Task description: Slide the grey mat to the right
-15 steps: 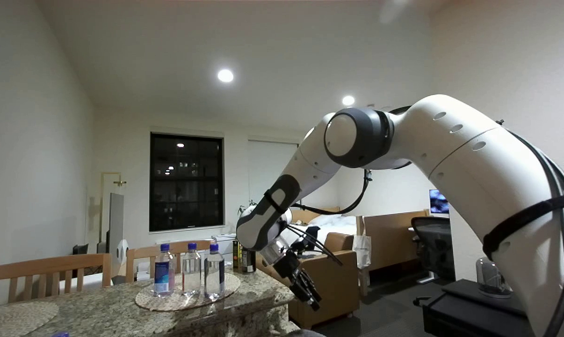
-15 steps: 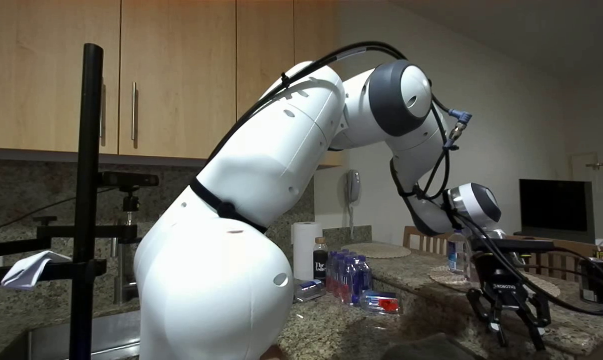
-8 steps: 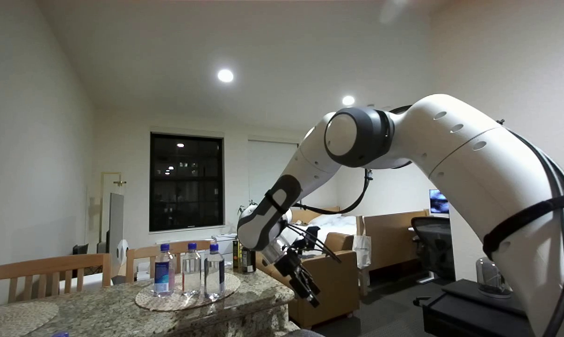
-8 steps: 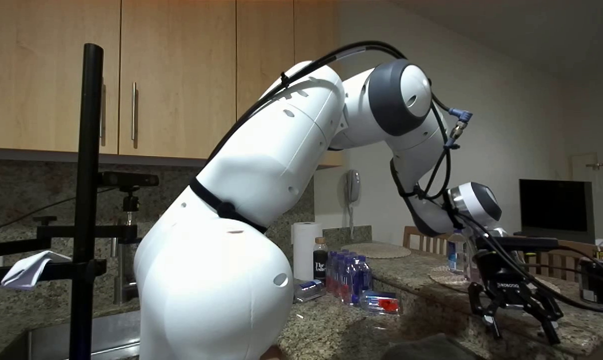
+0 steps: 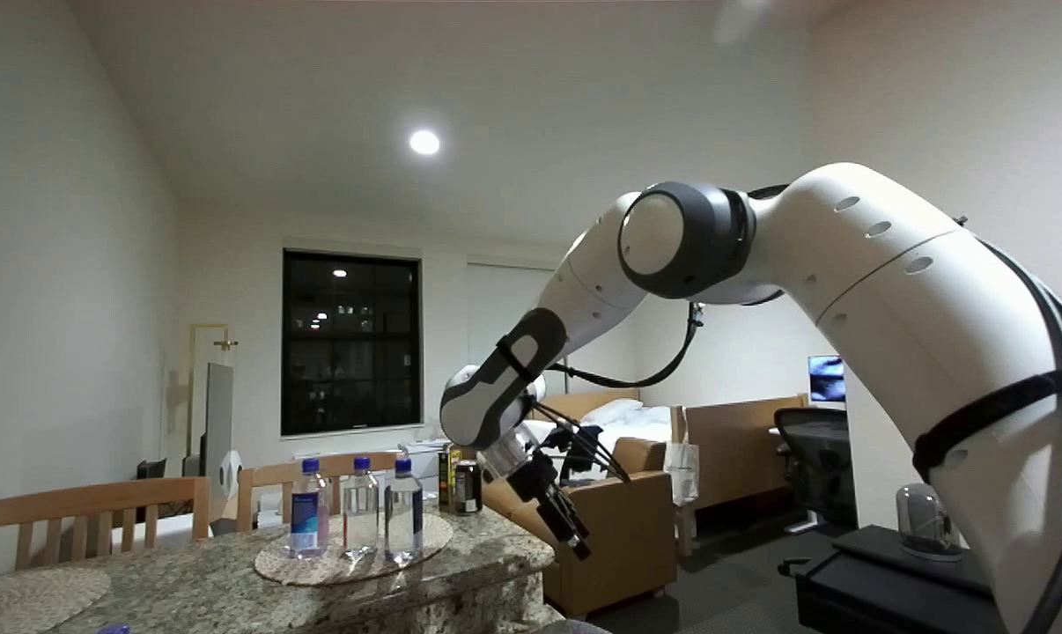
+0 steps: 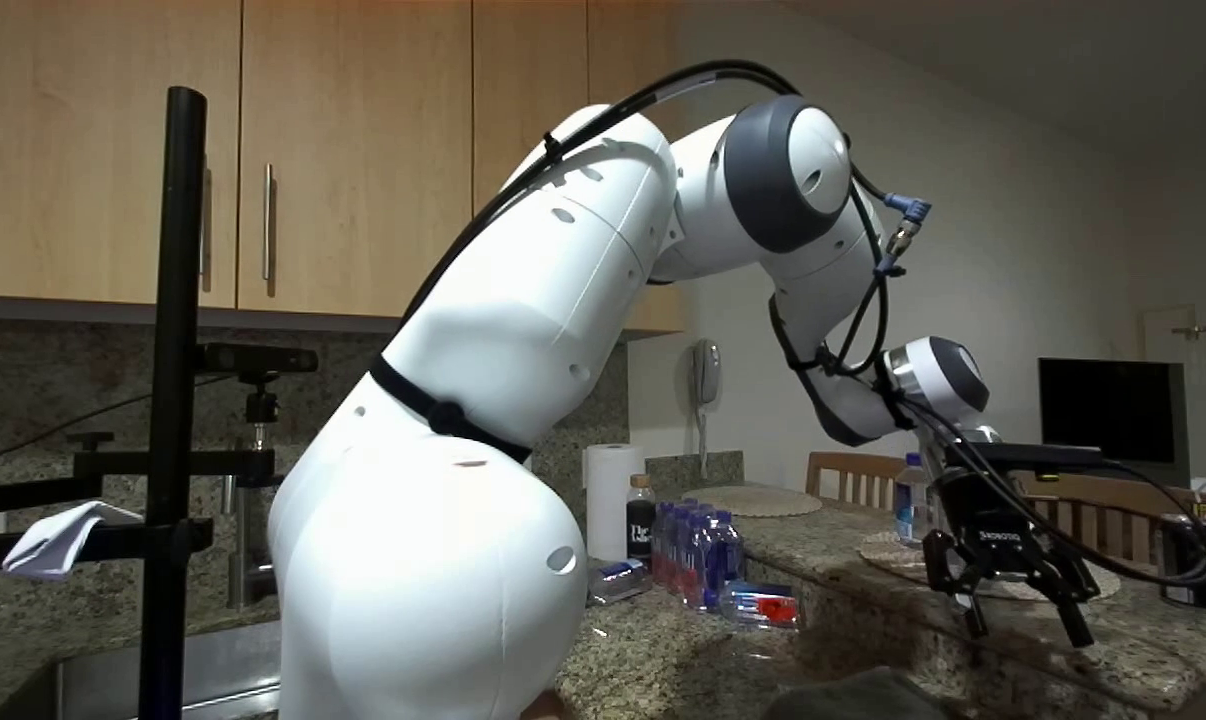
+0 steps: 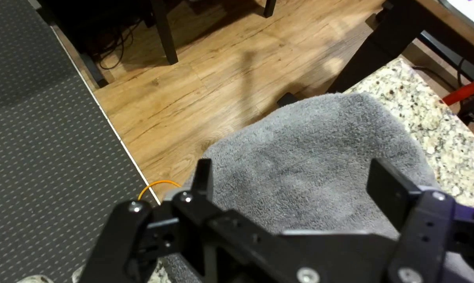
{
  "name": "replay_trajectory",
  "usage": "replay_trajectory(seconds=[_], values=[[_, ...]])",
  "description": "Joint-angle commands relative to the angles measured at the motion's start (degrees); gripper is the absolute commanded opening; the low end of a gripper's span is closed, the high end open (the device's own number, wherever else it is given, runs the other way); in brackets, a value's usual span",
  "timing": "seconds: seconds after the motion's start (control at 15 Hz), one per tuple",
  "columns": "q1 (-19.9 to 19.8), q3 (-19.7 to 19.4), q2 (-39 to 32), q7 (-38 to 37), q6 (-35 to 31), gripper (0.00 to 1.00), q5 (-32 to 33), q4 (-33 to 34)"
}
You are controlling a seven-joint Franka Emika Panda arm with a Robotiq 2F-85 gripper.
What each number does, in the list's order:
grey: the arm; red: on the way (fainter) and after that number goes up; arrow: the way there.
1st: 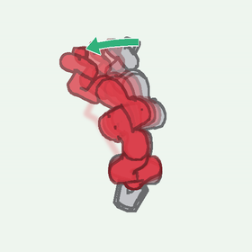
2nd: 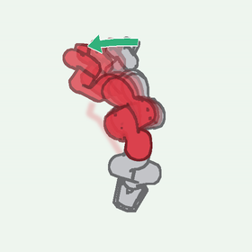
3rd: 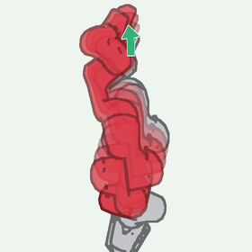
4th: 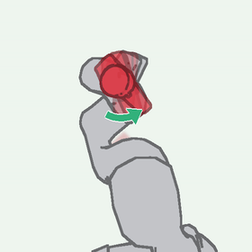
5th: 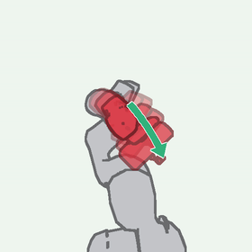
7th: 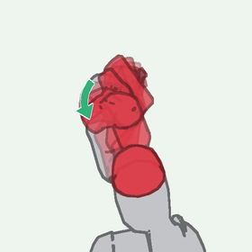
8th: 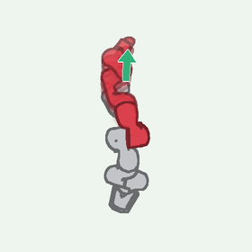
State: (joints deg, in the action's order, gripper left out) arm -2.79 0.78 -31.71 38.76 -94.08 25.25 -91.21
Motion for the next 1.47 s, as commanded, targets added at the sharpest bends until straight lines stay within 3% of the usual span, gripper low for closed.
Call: replay_trajectory(seconds=[0.0, 0.47, 0.8, 1.2, 1.4], values=[[-1.0, 1.2, 5.0, -0.4, -2.5, 1.00, -4.0, -4.1], [-0.3, 2.0, 11.3, -6.3, -9.1, 1.00, -12.2, -11.8], [1.7, 3.6, 17.8, -13.8, -21.2, 1.00, -15.6, -23.4], [7.5, 5.3, 24.8, -34.4, -34.9, 1.00, -18.4, -36.0], [11.1, 5.8, 25.4, -47.6, -39.3, 1.00, -16.4, -37.2]])
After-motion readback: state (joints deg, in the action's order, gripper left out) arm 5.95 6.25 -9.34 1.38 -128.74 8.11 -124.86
